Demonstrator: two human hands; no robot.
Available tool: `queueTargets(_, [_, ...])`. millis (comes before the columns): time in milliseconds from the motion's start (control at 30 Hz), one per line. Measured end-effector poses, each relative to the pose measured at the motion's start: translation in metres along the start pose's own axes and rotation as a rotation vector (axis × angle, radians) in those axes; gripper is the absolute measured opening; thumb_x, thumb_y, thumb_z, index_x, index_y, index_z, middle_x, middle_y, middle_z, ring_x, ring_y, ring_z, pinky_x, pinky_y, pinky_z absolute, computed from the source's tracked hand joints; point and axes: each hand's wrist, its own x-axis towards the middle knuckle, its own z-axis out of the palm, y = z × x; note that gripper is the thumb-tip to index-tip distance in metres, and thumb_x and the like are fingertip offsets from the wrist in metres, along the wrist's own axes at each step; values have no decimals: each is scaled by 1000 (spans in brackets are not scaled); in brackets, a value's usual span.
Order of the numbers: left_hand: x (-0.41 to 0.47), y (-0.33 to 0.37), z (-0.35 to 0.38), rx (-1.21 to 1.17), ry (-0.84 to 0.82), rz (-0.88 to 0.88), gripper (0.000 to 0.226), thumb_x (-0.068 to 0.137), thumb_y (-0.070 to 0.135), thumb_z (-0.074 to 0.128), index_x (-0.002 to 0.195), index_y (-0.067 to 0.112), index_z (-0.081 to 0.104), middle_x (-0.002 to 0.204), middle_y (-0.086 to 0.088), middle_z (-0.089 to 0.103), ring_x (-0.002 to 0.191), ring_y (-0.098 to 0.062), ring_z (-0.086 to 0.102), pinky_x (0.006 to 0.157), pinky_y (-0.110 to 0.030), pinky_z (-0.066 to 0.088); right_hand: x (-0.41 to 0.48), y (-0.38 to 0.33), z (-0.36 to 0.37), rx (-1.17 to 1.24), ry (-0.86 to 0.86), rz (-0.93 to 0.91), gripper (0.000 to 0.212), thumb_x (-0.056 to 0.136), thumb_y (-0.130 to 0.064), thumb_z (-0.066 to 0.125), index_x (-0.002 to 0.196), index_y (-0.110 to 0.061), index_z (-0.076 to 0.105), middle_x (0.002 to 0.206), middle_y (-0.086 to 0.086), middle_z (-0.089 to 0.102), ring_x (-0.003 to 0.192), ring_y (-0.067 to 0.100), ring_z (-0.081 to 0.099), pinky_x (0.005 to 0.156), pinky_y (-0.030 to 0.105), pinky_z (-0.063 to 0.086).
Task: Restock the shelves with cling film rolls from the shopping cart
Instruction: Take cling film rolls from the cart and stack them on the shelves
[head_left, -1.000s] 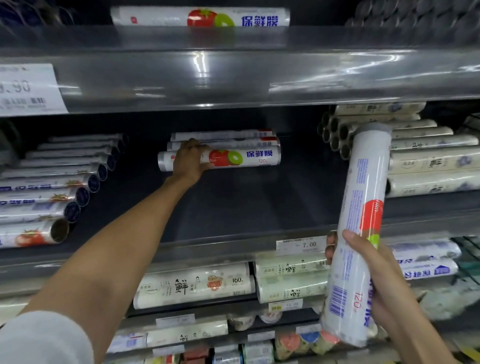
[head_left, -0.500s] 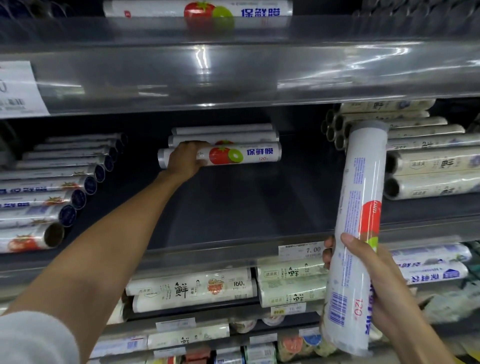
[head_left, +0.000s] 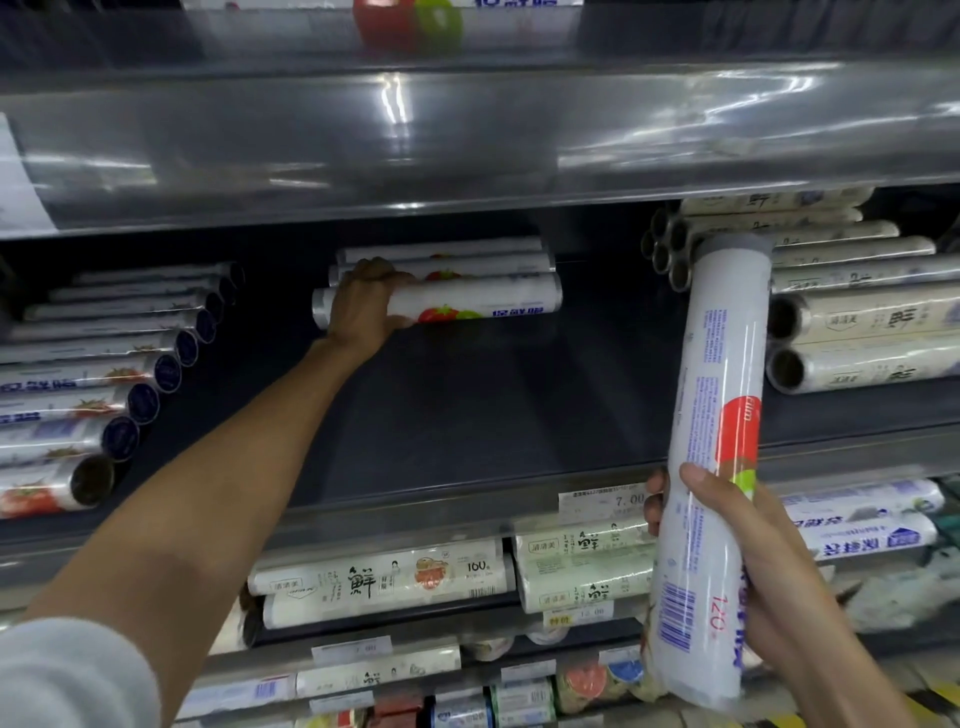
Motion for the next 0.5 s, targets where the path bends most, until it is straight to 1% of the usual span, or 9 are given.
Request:
queueTargets(67, [2,1,-3,-38,-17,-31,49,82,11,70,128,9,57,125,-20,53,115,-35,47,98,-31,33,1,-1,1,-2,6,2,37,72,-27,63,103,-6,60,79,9,69,63,17,65,51,26,52])
queueTargets(233, [14,-1,-8,-49,-159,-64,50,90,11,62,137,5,46,137,-19,47,126,-34,42,106,-31,29,0,1,0,-12,9,0,38,73,-26,62,104,-5,60,79,9,68,63,17,65,52,27,53])
queueTargets(367, [16,5,-4,-65,-144,-122,48,93,10,56,139,4,42,140,-21,45,128,-33,41,109,-32,29,0,4,1,-3,14,10,40,74,-26,62,106,-5,59,77,9,68,62,17,65,50,26,52])
queueTargets(500, [16,7,3,-67,-108,-160,48,95,7,53,141,6,40,141,-19,44,130,-31,40,109,-31,28,1,5,3,-19,28,26,39,73,-28,63,104,-5,60,77,8,68,62,17,65,52,28,52])
